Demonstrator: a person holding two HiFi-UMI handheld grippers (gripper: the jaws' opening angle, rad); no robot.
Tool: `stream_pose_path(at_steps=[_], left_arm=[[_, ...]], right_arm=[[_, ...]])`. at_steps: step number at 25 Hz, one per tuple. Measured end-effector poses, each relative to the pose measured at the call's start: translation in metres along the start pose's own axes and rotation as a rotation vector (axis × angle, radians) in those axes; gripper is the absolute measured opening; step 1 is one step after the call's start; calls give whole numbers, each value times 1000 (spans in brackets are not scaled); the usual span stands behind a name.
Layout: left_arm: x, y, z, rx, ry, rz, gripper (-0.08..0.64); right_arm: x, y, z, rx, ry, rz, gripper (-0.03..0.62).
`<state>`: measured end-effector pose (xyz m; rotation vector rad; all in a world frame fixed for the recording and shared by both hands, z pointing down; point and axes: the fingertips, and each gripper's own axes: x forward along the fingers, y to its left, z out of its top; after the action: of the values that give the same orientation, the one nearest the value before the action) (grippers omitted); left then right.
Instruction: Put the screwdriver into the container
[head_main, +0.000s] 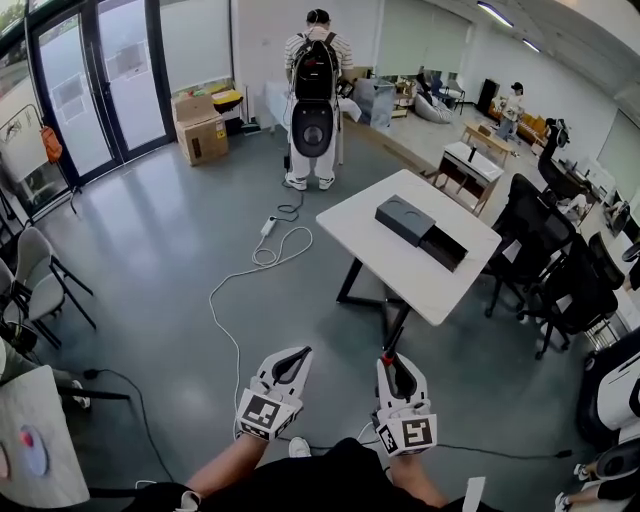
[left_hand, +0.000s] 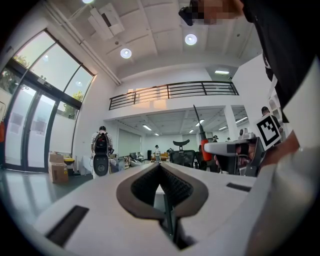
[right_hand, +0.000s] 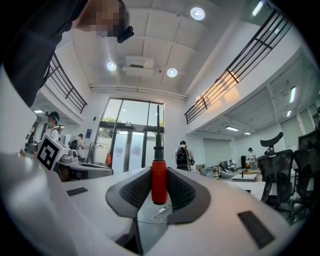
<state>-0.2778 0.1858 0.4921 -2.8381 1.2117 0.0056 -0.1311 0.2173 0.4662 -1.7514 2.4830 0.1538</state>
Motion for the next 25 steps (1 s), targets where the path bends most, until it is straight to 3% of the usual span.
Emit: stream_pose_path(at_steps=[6, 12, 18, 25], left_arm=[[18, 4, -18, -16, 20, -2, 5], [49, 17, -7, -16, 13, 2, 5], [99, 20, 9, 6, -6, -14, 5], [148, 16, 3, 3, 11, -17, 5]], right_arm=[[12, -16, -12, -7, 20, -25, 110], [41, -39, -12, 5, 27, -19, 110], [66, -80, -5, 8, 6, -19, 109], [81, -132, -16, 10, 3, -36, 110]])
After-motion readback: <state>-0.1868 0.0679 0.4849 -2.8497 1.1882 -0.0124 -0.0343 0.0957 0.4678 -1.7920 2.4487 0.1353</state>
